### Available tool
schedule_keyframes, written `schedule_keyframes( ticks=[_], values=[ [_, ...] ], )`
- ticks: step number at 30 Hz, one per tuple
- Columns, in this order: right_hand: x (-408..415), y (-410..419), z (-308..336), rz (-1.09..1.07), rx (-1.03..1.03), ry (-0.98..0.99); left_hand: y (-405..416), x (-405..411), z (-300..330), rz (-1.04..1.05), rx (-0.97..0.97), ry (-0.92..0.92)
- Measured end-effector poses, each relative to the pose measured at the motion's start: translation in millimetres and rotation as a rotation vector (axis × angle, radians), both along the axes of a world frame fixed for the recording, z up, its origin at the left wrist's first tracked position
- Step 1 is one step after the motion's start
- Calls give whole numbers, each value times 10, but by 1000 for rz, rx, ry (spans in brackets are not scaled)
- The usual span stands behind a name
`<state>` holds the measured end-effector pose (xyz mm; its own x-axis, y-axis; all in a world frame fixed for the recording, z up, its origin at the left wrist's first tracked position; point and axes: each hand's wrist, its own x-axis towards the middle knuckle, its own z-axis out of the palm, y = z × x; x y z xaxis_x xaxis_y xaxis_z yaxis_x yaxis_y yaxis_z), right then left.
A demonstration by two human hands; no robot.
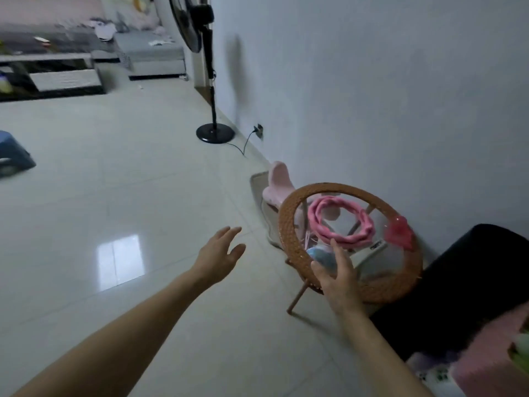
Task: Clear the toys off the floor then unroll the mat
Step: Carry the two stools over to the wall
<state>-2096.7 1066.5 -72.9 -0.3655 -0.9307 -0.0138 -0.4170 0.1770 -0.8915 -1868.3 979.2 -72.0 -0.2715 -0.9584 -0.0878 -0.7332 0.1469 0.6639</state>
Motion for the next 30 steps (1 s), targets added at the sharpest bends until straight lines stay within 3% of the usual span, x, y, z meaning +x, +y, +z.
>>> schedule_keyframes(
  ticks=[13, 22, 30],
  values=[
    [2781, -937, -42, 533, 52, 94, 455, 2954, -55, 558, 20, 33],
    [4506, -1237, -179, 979, 102, 136, 1088, 4210, -282, 960, 103, 56],
    [5751, -1677, -295, 1201, 108, 118, 958, 5075, -362, 1164, 127, 59]
  ],
)
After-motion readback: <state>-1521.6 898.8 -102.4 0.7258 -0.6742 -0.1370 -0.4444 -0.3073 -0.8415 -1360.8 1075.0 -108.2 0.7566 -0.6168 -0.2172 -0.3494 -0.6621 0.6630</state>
